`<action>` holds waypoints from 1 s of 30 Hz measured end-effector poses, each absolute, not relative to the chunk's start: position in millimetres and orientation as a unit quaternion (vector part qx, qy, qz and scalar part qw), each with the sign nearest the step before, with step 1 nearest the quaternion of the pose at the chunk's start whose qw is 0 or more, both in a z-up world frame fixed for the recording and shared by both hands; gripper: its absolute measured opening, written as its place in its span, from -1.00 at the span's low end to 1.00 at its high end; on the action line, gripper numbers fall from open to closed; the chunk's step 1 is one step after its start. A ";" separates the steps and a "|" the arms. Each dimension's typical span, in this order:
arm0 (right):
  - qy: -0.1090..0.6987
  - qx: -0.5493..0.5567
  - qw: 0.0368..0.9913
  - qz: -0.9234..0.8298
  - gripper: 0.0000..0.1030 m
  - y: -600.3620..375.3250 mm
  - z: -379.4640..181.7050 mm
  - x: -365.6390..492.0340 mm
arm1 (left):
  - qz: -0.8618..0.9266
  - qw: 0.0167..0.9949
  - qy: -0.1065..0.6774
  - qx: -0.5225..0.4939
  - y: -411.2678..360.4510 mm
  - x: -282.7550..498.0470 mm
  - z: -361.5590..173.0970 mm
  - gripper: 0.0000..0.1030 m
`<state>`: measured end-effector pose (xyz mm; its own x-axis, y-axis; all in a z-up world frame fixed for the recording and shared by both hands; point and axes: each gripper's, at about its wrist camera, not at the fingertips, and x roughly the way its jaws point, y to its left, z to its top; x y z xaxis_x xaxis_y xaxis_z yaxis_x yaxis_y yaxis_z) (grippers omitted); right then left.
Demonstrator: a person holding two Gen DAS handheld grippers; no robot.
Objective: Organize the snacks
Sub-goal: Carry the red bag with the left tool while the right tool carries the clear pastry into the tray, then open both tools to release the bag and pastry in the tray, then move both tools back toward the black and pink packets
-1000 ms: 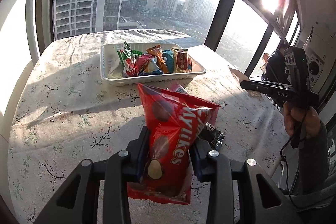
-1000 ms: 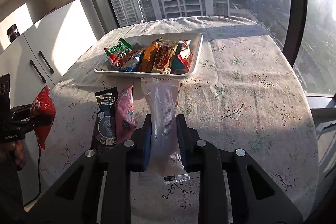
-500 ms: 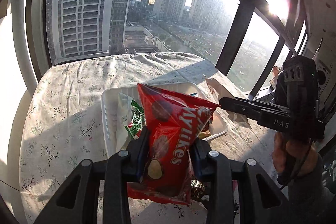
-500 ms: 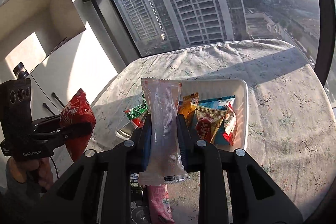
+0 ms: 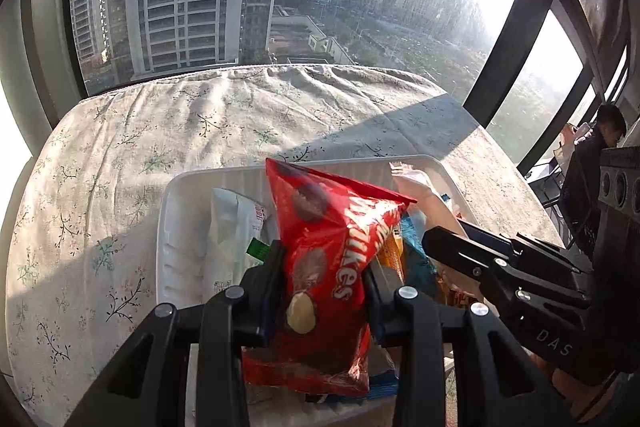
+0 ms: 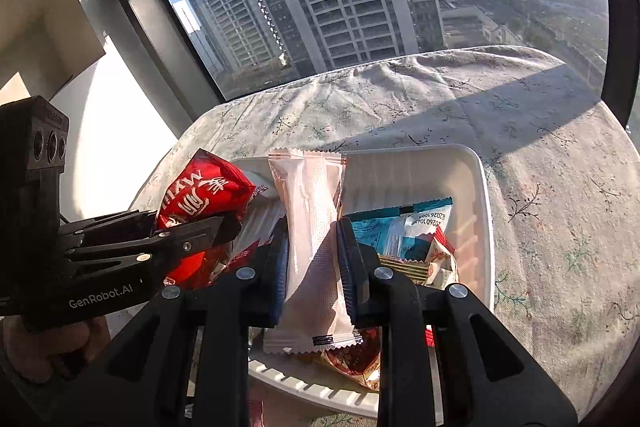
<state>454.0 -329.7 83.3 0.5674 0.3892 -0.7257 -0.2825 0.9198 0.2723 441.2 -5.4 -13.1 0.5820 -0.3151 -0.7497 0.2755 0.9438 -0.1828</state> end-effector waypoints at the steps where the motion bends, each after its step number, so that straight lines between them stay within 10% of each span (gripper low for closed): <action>1: 0.423 0.062 0.884 0.189 -0.59 -329.6 80.3 455.6 | -0.165 0.889 0.427 -0.023 -7.5 444.5 -15.4 -0.27; 25: 0.424 0.028 0.890 0.163 -0.55 -336.3 48.2 462.8 | -0.131 0.890 0.437 0.017 -14.9 473.8 -53.2 -0.20; 30: 0.413 0.028 0.893 0.176 0.04 -335.7 53.2 457.8 | -0.136 0.893 0.430 0.013 -14.2 464.8 -46.2 -0.03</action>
